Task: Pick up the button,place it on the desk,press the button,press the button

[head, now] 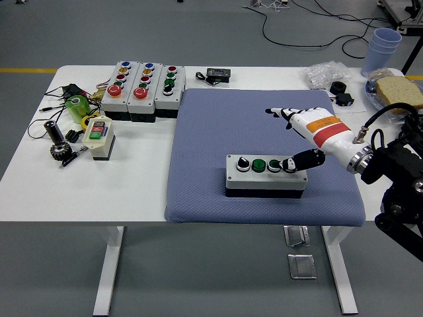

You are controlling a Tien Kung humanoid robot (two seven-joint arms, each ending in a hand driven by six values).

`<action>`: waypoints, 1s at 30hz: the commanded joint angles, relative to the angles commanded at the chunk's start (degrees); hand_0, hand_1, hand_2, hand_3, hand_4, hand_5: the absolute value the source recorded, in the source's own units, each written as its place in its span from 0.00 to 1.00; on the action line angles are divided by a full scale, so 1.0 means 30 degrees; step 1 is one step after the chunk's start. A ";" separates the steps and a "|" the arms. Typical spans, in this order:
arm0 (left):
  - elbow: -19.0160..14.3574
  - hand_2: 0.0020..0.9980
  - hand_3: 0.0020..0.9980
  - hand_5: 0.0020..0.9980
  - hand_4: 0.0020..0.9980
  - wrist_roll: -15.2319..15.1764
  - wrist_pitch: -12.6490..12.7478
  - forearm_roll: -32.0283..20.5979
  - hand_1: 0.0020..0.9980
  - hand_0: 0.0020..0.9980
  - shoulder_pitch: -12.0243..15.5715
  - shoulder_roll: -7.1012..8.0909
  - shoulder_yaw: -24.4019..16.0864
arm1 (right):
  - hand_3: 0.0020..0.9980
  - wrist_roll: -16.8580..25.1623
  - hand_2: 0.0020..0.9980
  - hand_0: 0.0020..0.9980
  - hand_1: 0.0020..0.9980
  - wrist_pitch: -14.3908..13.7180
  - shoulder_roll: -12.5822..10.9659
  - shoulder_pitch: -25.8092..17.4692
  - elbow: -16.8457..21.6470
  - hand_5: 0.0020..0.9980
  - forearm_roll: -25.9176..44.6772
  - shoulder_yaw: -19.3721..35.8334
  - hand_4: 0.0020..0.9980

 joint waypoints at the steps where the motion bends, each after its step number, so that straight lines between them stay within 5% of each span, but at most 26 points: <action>1: 0.0000 0.67 0.56 0.85 0.33 -0.0003 0.0006 -0.0004 0.64 0.66 -0.0003 0.0000 0.0015 | 0.81 0.0288 0.53 0.31 0.29 -0.0199 -0.0152 -0.0283 0.0129 0.35 0.0322 0.0182 0.97; 2: 0.0000 0.67 0.56 0.85 0.33 -0.0006 0.0009 -0.0011 0.64 0.66 -0.0010 0.0000 0.0029 | 0.81 0.0524 0.53 0.31 0.29 -0.0411 -0.0280 -0.0513 0.0194 0.35 0.0578 0.0283 0.97; 3: 0.0000 0.66 0.56 0.85 0.33 -0.0010 0.0012 -0.0021 0.64 0.66 -0.0021 0.0000 0.0042 | 0.72 0.0756 0.28 0.13 0.01 -0.0710 -0.0411 -0.0743 0.0230 0.39 0.0809 0.0346 0.88; 8: 0.0000 0.66 0.56 0.85 0.33 -0.0018 0.0013 0.0018 0.64 0.66 -0.0061 0.0010 0.0080 | 0.72 0.1108 0.28 0.13 0.01 -0.1280 -0.0799 -0.1501 0.0523 0.39 0.0984 0.0616 0.88; 9: 0.0000 0.66 0.56 0.85 0.32 -0.0020 0.0020 -0.0002 0.64 0.66 -0.0062 0.0009 0.0091 | 0.68 0.1095 0.20 0.08 0.00 -0.1223 -0.0856 -0.1636 0.0613 0.41 0.0989 0.0705 0.85; 16: 0.0000 0.66 0.56 0.85 0.33 -0.0010 0.0002 0.0064 0.64 0.65 -0.0039 0.0000 0.0076 | 0.66 0.0548 0.18 0.08 0.00 0.0130 -0.1001 -0.2150 0.0785 0.43 0.0732 0.0861 0.84; 30: 0.0000 0.66 0.56 0.85 0.33 -0.0002 -0.0050 0.0061 0.64 0.65 0.0144 0.0000 0.0253 | 0.65 0.0492 0.18 0.09 0.00 0.0589 -0.0996 -0.2756 0.0674 0.44 0.0487 0.0704 0.84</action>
